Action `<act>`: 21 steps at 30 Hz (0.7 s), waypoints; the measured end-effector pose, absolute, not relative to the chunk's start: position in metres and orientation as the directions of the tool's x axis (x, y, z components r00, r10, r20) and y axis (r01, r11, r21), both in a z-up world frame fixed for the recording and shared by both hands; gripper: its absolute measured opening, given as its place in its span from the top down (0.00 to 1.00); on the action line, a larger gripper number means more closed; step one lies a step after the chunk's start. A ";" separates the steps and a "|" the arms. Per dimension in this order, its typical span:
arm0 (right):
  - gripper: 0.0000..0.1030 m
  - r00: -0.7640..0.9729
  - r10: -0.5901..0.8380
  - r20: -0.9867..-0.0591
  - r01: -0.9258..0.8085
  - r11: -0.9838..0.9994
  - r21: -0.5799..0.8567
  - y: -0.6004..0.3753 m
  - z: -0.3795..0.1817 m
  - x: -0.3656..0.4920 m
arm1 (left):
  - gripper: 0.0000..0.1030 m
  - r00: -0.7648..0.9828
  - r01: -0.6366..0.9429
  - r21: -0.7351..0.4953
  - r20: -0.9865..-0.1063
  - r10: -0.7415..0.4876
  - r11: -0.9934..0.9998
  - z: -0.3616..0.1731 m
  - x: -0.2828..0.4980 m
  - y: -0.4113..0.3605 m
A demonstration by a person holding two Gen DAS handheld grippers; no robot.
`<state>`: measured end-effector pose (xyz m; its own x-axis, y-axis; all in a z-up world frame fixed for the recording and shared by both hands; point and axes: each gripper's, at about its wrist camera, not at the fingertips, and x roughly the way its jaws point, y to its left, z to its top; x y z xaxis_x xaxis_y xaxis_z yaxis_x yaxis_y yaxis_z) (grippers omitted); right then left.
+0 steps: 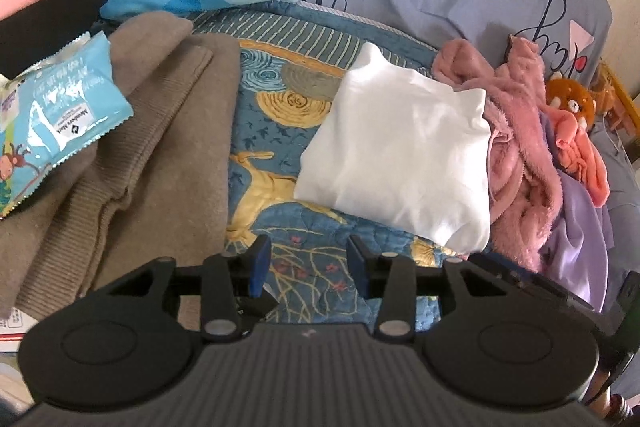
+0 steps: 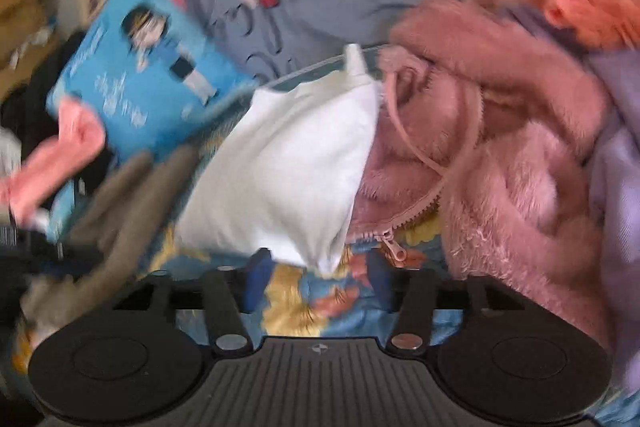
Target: Fold clothes
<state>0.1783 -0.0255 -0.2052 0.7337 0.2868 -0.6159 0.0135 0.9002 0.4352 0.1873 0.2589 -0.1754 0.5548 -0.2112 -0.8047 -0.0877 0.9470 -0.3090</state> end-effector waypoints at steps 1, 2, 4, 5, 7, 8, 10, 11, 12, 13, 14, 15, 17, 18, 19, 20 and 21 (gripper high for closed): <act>0.45 0.729 0.307 -0.612 0.047 0.869 0.492 -0.030 -0.210 0.181 | 0.56 0.554 -0.087 -0.307 -0.805 -0.210 0.948 -0.176 0.187 0.259; 0.45 0.729 0.313 -0.609 0.092 0.837 0.540 -0.033 -0.217 0.184 | 0.56 0.554 -0.086 -0.303 -0.806 -0.207 0.949 -0.176 0.187 0.258; 0.43 0.751 0.303 -0.587 0.156 0.782 0.604 -0.036 -0.228 0.187 | 0.56 0.556 -0.088 -0.295 -0.807 -0.199 0.952 -0.176 0.188 0.258; 0.43 0.771 0.312 -0.555 0.166 0.743 0.648 -0.038 -0.233 0.187 | 0.56 0.557 -0.089 -0.290 -0.807 -0.194 0.953 -0.176 0.188 0.258; 0.57 0.795 0.344 -0.499 0.179 0.653 0.736 -0.040 -0.241 0.187 | 0.56 0.557 -0.087 -0.286 -0.808 -0.191 0.954 -0.177 0.188 0.258; 0.80 0.796 0.369 -0.479 0.186 0.604 0.775 -0.042 -0.245 0.188 | 0.56 0.557 -0.086 -0.286 -0.808 -0.192 0.955 -0.177 0.189 0.259; 0.86 0.799 0.374 -0.471 0.232 0.532 0.815 -0.043 -0.250 0.187 | 0.56 0.554 -0.086 -0.286 -0.810 -0.193 0.954 -0.179 0.190 0.259; 0.88 0.801 0.375 -0.467 0.234 0.522 0.820 -0.043 -0.248 0.185 | 0.56 0.552 -0.087 -0.286 -0.811 -0.192 0.954 -0.179 0.190 0.259; 0.88 0.801 0.383 -0.461 0.226 0.519 0.824 -0.042 -0.243 0.182 | 0.56 0.553 -0.090 -0.285 -0.811 -0.190 0.954 -0.180 0.190 0.260; 0.89 0.800 0.393 -0.454 0.217 0.517 0.828 -0.041 -0.238 0.178 | 0.56 0.553 -0.092 -0.284 -0.811 -0.188 0.954 -0.180 0.189 0.260; 0.89 0.794 0.413 -0.445 0.201 0.513 0.835 -0.040 -0.232 0.173 | 0.56 0.554 -0.095 -0.283 -0.812 -0.186 0.954 -0.180 0.189 0.261; 0.89 0.786 0.431 -0.443 0.184 0.520 0.834 -0.038 -0.225 0.168 | 0.56 0.554 -0.097 -0.283 -0.812 -0.184 0.954 -0.180 0.189 0.261; 0.89 0.766 0.464 -0.445 0.152 0.542 0.827 -0.034 -0.212 0.153 | 0.56 0.558 -0.104 -0.286 -0.810 -0.182 0.952 -0.180 0.187 0.263; 0.89 0.754 0.479 -0.449 0.143 0.547 0.825 -0.033 -0.208 0.144 | 0.56 0.561 -0.111 -0.289 -0.808 -0.180 0.951 -0.179 0.185 0.264; 0.89 0.741 0.492 -0.457 0.139 0.553 0.821 -0.034 -0.204 0.133 | 0.56 0.565 -0.118 -0.293 -0.806 -0.178 0.949 -0.178 0.182 0.266; 0.89 0.728 0.504 -0.466 0.136 0.560 0.818 -0.035 -0.201 0.122 | 0.56 0.569 -0.124 -0.296 -0.803 -0.176 0.947 -0.177 0.179 0.268; 0.89 0.715 0.513 -0.475 0.133 0.567 0.813 -0.038 -0.199 0.107 | 0.56 0.576 -0.129 -0.299 -0.799 -0.174 0.946 -0.175 0.174 0.270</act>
